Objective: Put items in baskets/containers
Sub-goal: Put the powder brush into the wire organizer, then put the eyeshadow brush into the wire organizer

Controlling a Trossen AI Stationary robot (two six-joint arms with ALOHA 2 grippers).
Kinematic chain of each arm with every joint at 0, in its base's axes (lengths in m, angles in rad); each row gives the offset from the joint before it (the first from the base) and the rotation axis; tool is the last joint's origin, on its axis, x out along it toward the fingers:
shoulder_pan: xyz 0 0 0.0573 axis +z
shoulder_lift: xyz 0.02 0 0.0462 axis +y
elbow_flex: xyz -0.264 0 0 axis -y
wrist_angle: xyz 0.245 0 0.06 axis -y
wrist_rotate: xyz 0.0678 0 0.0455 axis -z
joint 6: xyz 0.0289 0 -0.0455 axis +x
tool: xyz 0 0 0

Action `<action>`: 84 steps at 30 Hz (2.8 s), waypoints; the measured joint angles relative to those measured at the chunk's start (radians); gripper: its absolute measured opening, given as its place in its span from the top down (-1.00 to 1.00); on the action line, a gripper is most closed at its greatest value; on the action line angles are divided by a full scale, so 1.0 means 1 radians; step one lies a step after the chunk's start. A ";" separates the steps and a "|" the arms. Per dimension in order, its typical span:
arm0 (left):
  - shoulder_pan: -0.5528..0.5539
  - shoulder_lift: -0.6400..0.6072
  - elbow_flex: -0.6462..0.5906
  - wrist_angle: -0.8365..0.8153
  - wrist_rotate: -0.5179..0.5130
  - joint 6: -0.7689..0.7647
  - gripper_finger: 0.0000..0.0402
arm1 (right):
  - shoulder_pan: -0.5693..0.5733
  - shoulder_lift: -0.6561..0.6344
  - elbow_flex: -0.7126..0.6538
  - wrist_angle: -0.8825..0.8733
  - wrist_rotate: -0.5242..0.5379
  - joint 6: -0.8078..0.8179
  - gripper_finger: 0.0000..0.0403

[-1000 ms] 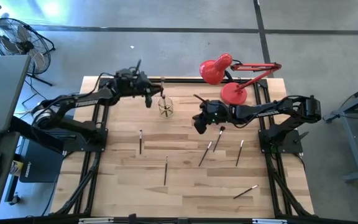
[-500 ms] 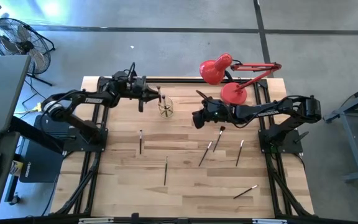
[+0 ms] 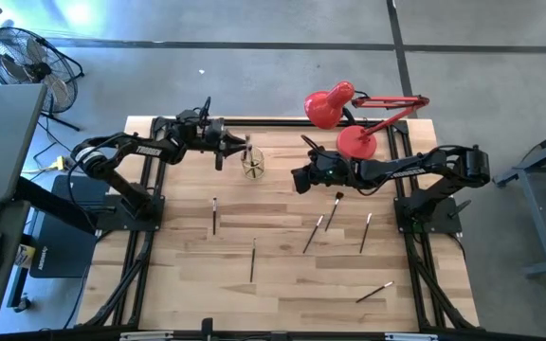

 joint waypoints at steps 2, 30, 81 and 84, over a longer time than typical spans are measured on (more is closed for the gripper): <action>0.000 0.000 0.000 0.000 0.000 0.000 0.53 | 0.000 0.000 0.000 0.000 0.000 0.010 0.99; -0.359 -0.421 0.000 -0.187 -0.461 -0.060 0.53 | 0.000 0.000 0.000 -0.051 -0.126 -0.180 0.98; -1.113 -0.306 0.108 -1.092 -0.975 -0.833 1.00 | 0.334 0.000 0.187 -0.712 0.039 0.256 1.00; -1.112 -0.336 0.086 -1.093 -0.960 -0.780 1.00 | 0.335 0.000 0.260 -0.883 0.079 0.405 1.00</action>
